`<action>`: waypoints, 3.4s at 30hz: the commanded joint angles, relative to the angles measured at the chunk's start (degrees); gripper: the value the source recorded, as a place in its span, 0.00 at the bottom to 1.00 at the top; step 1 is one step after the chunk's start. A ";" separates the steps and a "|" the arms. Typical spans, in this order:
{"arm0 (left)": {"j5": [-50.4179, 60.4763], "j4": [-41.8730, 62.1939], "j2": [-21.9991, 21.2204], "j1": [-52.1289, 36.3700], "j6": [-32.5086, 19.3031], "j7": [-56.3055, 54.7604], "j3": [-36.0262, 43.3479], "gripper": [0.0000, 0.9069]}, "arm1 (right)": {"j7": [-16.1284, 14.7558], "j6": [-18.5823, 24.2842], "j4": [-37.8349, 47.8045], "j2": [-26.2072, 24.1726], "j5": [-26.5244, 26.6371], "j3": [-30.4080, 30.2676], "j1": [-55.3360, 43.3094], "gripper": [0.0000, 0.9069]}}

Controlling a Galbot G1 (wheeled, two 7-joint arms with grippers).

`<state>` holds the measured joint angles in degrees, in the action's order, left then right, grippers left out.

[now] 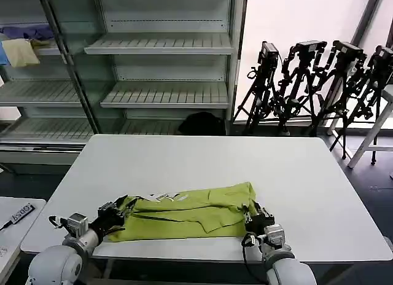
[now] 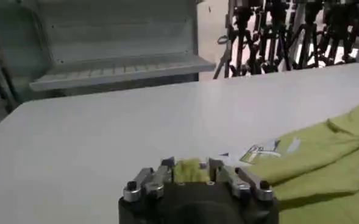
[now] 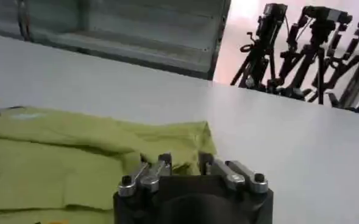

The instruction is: Fold and organize the clothes.

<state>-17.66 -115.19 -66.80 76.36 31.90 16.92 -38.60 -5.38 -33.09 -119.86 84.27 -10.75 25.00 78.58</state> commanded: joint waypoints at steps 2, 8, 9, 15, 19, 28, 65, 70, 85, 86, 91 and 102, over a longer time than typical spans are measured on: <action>-3.44 -1.85 -0.90 -0.02 -0.47 -3.63 -0.40 1.00 | 0.07 0.23 0.65 -0.04 -9.15 0.24 0.40 1.00; -1.58 -4.13 -3.92 2.18 -2.92 -11.82 -0.48 1.00 | 0.08 1.18 0.83 0.19 -9.47 0.72 0.64 1.00; -0.64 -4.40 -4.34 2.93 -3.19 -13.20 -0.30 1.00 | 0.56 2.43 0.58 0.37 -7.21 0.99 0.52 1.00; 5.92 -3.72 -8.98 6.44 -6.17 -18.01 1.71 1.00 | 4.15 10.91 -0.68 0.61 11.08 3.45 -3.38 1.00; 6.78 -2.79 -10.76 7.30 -7.11 -19.72 2.07 1.00 | 4.19 12.83 0.41 0.11 13.95 5.70 -7.11 1.00; 6.37 -1.98 -11.97 8.21 -6.58 -20.55 2.10 0.83 | 4.01 12.33 1.15 -0.26 13.13 5.42 -8.14 1.00; 9.78 1.18 -11.35 5.67 -13.96 -14.47 -1.59 0.00 | 4.24 13.11 1.86 -0.75 12.69 7.27 -7.50 1.00; 15.95 3.95 -7.28 2.31 -18.54 -5.58 -13.05 0.00 | 4.09 13.45 2.78 -1.34 13.06 8.25 -7.50 1.00; 18.81 7.49 13.38 -4.32 -15.58 5.13 -20.71 0.00 | 3.40 14.92 4.91 -2.06 13.68 9.61 -6.67 1.00; 18.45 6.15 12.98 -4.12 -15.05 5.52 -20.37 0.00 | 3.39 15.01 4.93 -2.06 13.68 9.68 -6.58 1.00; 14.43 -6.21 3.92 0.86 -11.23 5.01 -12.22 0.00 | 3.50 15.31 5.29 -1.76 13.55 9.95 -6.12 1.00; 16.83 -11.14 -3.68 -0.34 -7.21 1.58 10.49 0.00 | 3.48 15.83 5.20 -1.46 13.06 10.22 -4.92 1.00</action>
<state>-2.09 -120.55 -66.57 75.94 22.00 18.63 -41.84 -1.90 -17.42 -114.74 82.75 2.36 35.13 73.39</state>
